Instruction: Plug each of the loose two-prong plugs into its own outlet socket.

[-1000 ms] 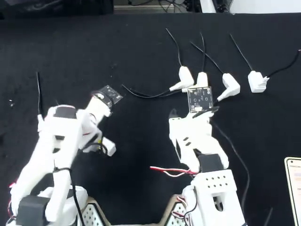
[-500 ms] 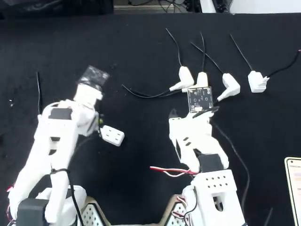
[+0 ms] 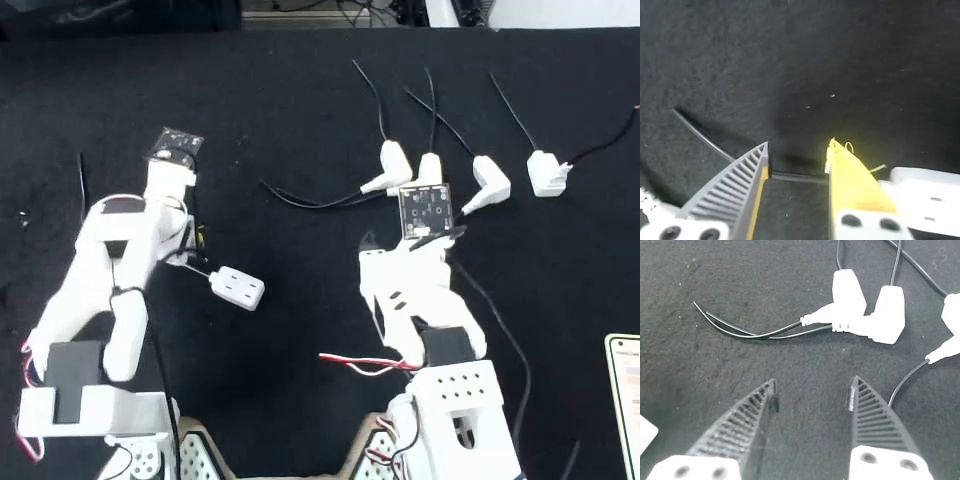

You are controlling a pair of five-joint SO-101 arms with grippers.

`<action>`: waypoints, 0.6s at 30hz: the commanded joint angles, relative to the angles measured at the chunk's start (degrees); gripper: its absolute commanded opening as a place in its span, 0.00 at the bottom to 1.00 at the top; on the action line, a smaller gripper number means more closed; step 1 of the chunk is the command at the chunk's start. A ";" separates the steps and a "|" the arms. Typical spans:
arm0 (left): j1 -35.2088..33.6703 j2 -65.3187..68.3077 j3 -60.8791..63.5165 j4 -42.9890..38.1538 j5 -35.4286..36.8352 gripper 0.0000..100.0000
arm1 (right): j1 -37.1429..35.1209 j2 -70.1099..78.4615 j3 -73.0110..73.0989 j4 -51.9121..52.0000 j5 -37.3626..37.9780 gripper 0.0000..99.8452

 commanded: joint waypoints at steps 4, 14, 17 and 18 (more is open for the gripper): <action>-5.76 1.58 -3.82 1.58 0.35 0.19 | -0.88 -0.84 -0.40 -1.41 0.70 0.22; -7.87 1.23 -3.74 10.29 -5.98 0.19 | -0.88 -0.84 -0.40 -1.41 0.70 0.22; -7.69 1.23 -4.00 16.26 -8.26 0.19 | -0.88 -0.84 -0.40 -1.41 0.70 0.22; -7.60 1.23 -4.00 18.20 -9.23 0.19 | -0.88 -0.84 -0.40 -1.41 0.70 0.22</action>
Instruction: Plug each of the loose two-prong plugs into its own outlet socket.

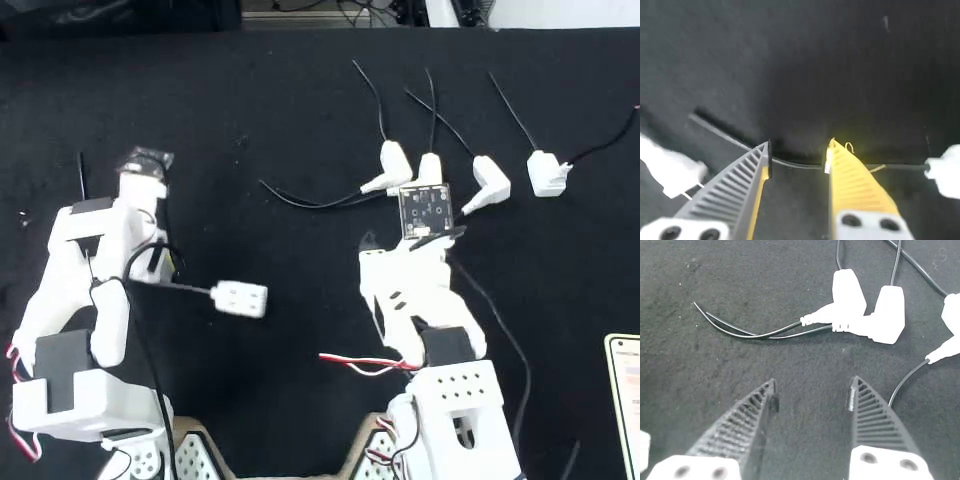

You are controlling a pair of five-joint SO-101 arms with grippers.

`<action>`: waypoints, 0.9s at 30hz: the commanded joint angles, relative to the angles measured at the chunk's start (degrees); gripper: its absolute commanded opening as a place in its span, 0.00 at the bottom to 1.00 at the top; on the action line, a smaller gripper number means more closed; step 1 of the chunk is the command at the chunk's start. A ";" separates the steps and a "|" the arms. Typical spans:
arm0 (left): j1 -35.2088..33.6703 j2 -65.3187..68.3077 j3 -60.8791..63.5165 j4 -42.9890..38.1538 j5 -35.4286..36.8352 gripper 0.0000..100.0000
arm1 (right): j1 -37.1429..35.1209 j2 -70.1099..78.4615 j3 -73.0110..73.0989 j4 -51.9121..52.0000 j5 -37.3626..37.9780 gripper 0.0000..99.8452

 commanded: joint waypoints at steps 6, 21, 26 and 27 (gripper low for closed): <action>-0.57 -1.49 -4.09 15.38 -7.82 0.19 | -0.97 -0.84 -0.40 -1.41 0.70 0.22; 8.04 -21.45 -3.30 23.30 -4.66 0.19 | -0.97 -1.10 0.04 -1.41 0.70 0.22; 17.54 -32.18 3.82 22.86 -4.40 0.19 | -0.09 -1.10 -0.22 -1.41 0.62 0.22; 19.21 -34.81 5.93 21.80 -4.31 0.19 | 1.05 -1.10 -0.31 -1.41 0.35 0.22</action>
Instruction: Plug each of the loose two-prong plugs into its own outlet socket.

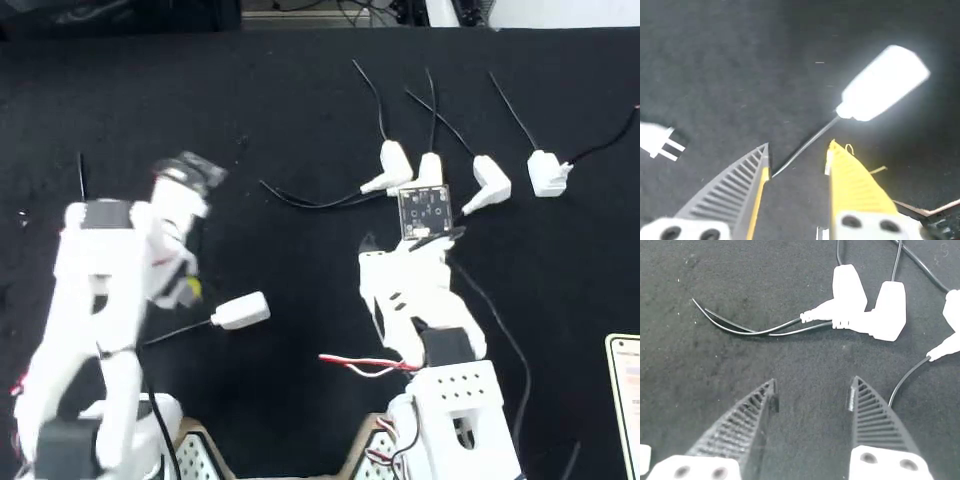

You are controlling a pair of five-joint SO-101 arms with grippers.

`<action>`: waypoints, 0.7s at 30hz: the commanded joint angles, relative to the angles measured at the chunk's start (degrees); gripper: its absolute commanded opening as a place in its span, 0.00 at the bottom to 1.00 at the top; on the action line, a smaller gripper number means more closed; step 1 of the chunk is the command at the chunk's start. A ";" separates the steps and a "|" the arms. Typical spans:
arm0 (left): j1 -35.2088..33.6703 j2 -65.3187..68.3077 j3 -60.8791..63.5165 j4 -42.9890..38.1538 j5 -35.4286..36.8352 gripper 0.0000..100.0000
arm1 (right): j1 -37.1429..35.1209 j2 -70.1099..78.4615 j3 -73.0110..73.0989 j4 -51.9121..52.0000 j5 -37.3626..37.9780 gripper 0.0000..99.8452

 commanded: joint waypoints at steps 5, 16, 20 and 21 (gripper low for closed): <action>11.65 -16.09 15.52 -11.16 4.57 0.19 | 4.92 -0.92 -1.71 -1.49 -0.44 0.22; 11.65 -8.79 21.67 -28.22 5.01 0.19 | 3.34 -0.84 -1.45 -1.49 -0.62 0.22; 6.81 -4.04 21.23 -33.14 4.84 0.19 | 3.34 -0.84 -1.36 -1.49 -0.53 0.22; 5.67 -3.25 20.88 -33.85 4.75 0.19 | 3.34 -0.84 -1.36 -1.49 -0.53 0.22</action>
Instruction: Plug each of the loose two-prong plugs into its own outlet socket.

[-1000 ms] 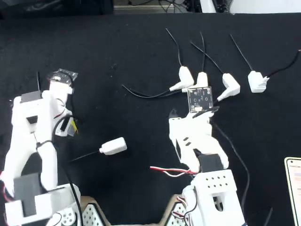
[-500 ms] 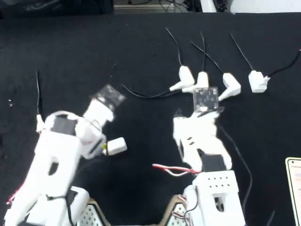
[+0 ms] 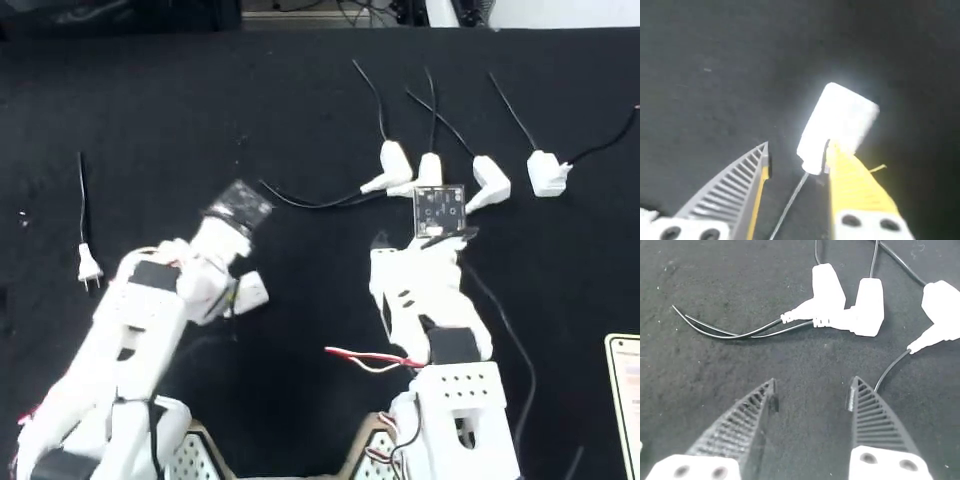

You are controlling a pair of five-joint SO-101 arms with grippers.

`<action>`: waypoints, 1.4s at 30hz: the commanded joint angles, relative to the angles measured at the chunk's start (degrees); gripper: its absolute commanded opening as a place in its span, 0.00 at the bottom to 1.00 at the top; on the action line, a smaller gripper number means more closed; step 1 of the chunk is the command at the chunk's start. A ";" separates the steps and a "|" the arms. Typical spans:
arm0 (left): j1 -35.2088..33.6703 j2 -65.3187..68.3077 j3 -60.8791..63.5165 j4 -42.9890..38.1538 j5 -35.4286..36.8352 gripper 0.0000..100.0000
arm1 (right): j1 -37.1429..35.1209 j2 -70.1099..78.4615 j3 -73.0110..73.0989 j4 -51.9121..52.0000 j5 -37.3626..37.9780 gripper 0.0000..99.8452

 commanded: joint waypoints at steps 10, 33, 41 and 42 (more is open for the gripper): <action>-17.63 -0.70 -15.87 4.57 0.26 0.19 | -0.53 -0.84 -1.36 -1.49 0.00 0.22; -44.00 48.09 -58.33 18.99 -0.53 0.26 | -0.88 -0.84 -1.19 -1.41 0.00 0.22; -39.16 55.12 -58.86 17.76 1.05 0.26 | -3.16 -0.84 -0.66 -1.49 0.00 0.22; -38.99 55.56 -58.95 17.49 1.05 0.26 | -3.16 -0.84 -0.66 -1.49 0.00 0.22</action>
